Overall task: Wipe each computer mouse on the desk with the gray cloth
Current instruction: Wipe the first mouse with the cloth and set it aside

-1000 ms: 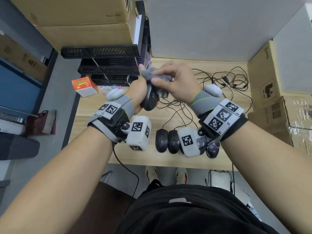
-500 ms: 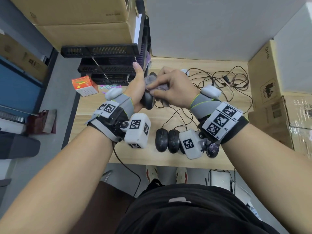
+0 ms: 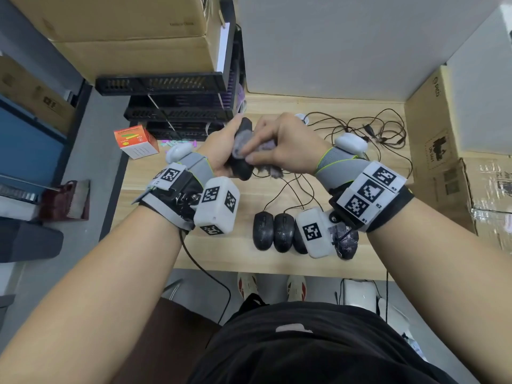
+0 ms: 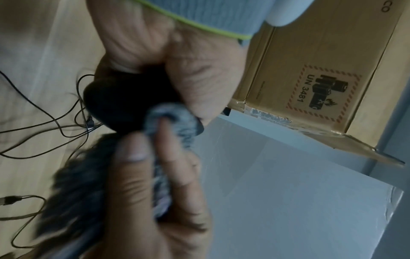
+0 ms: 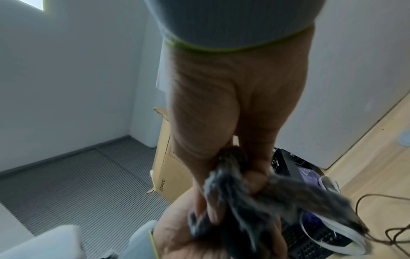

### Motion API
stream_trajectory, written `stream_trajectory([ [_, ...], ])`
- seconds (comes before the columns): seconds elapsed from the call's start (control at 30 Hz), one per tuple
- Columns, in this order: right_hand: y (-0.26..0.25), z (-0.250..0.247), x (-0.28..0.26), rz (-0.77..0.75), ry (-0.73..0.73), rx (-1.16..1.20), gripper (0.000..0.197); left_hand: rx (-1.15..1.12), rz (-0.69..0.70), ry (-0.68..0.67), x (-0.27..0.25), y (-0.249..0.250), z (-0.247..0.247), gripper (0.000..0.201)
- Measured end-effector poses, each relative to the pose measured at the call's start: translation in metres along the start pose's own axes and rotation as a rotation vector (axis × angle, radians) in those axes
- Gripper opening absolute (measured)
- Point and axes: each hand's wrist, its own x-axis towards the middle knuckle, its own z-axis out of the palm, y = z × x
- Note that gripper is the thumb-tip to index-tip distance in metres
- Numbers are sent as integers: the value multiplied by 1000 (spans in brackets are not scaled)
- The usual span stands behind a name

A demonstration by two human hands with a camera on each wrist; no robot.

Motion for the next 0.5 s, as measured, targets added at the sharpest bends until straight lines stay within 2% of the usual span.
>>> stream_trajectory([
  [0.07, -1, -2, -4, 36, -190, -22, 15, 59, 4, 39, 2, 4, -3, 54],
  [0.13, 5, -8, -6, 91, -224, -40, 14, 100, 4, 50, 2, 6, -4, 51],
  [0.2, 10, -14, -6, 140, -65, 15, 13, 101, -1, 22, 0, 6, -3, 49],
  [0.3, 14, -18, -1, 190, 287, 52, 13, 50, -12, -38, -1, 3, -2, 40],
  [0.33, 16, -18, 2, 194, 334, 17, 15, 55, -10, -71, -1, 2, -1, 32],
  [0.4, 21, -15, 7, 193, 315, -17, 19, 66, -15, -139, -5, 1, 4, 24],
  [0.5, 29, -12, 8, 213, 305, -117, 30, -5, 21, -199, -9, 1, 7, 27],
])
